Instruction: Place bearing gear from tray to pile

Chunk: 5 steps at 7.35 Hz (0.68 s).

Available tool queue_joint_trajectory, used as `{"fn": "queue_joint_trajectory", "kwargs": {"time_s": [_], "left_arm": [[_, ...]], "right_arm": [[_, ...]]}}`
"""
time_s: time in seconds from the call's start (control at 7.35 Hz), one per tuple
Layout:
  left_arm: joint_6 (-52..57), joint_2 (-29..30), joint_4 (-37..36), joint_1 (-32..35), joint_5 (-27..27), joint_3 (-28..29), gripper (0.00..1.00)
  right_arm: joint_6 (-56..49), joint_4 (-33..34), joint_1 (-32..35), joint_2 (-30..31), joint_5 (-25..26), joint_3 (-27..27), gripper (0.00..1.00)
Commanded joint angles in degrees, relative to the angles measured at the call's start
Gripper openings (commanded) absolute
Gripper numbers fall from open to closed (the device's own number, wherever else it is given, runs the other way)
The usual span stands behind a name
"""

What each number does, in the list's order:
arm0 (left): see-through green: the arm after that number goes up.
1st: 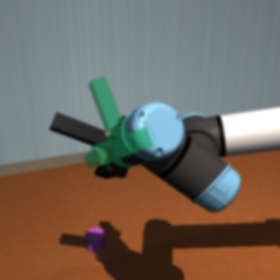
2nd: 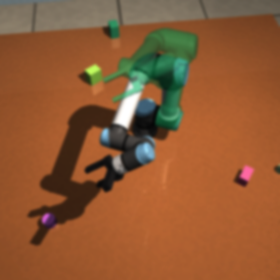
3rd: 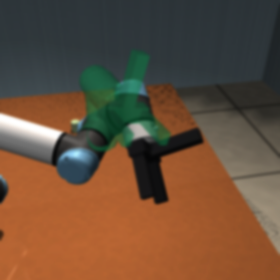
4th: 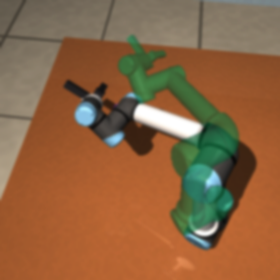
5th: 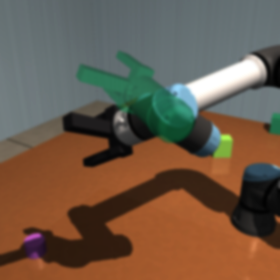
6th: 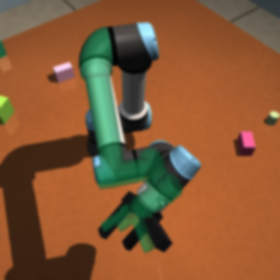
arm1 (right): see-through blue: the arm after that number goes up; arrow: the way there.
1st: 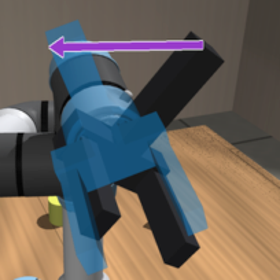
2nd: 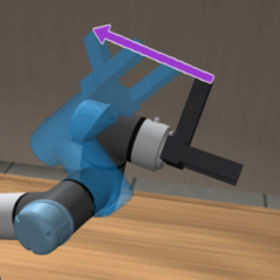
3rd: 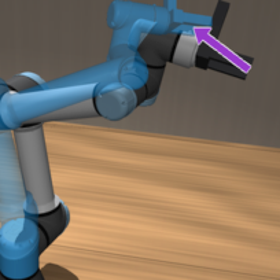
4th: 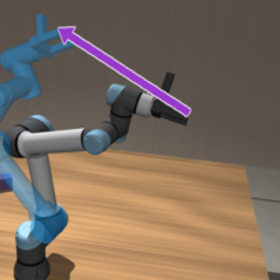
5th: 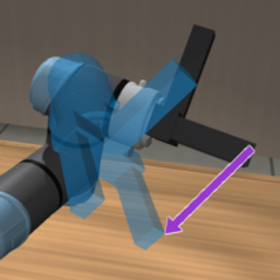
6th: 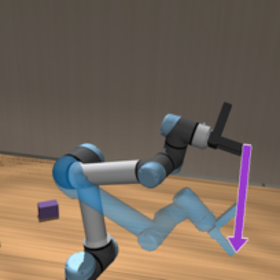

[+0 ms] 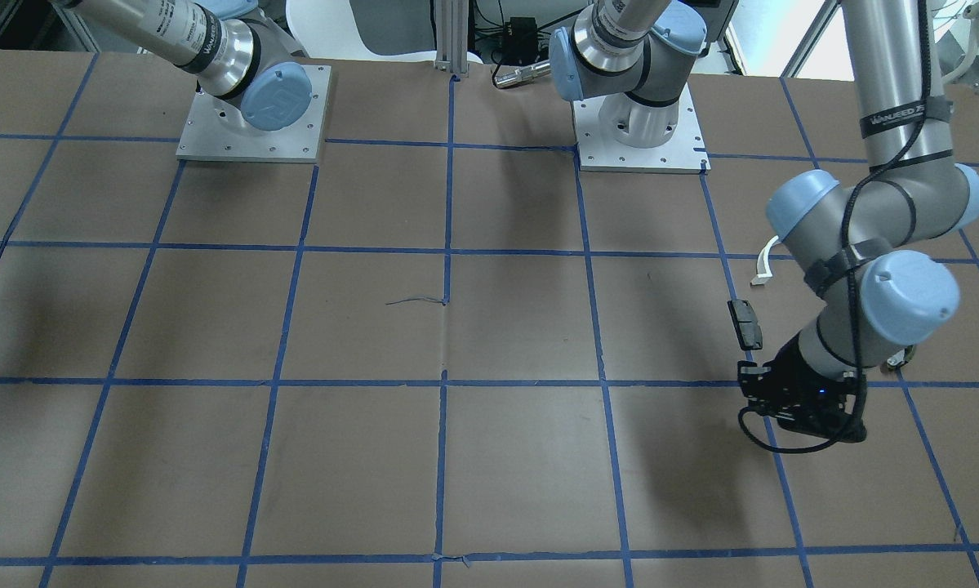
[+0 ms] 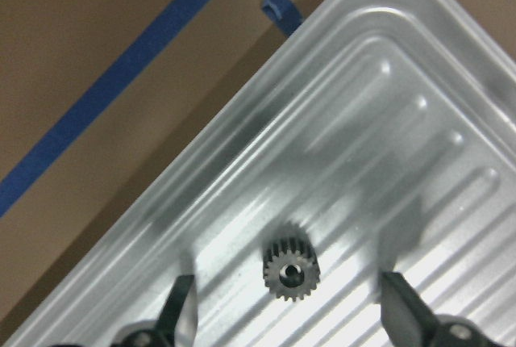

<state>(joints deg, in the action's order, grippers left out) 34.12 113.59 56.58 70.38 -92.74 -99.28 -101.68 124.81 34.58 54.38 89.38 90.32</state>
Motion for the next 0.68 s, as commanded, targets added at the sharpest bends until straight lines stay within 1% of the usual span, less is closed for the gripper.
{"fn": "queue_joint_trajectory", "kwargs": {"time_s": [0.0, 0.14, 0.27, 0.41, 0.54], "left_arm": [[10.9, -0.2, 0.0, -9.9, 0.3, -0.5, 0.00], [11.7, -0.1, 0.1, -12.2, 0.2, -0.6, 0.00], [12.1, 0.9, 0.4, -12.7, 0.2, -0.8, 0.00], [12.0, 0.1, 0.4, -12.9, -0.2, -3.1, 0.00], [11.7, -1.3, -0.2, -12.9, -0.3, -7.8, 0.00]], "right_arm": [[2.0, 0.0, 0.1, 0.2, -0.3, -0.4, 0.30], [3.1, -0.3, 0.5, 0.5, -0.3, -0.3, 0.30], [3.2, -0.3, 0.5, 0.0, -0.3, -0.1, 0.30], [3.2, -0.3, 0.6, 0.3, -0.3, -0.1, 0.30], [3.2, -0.5, 0.6, 0.2, -0.3, -0.1, 0.30]]}}
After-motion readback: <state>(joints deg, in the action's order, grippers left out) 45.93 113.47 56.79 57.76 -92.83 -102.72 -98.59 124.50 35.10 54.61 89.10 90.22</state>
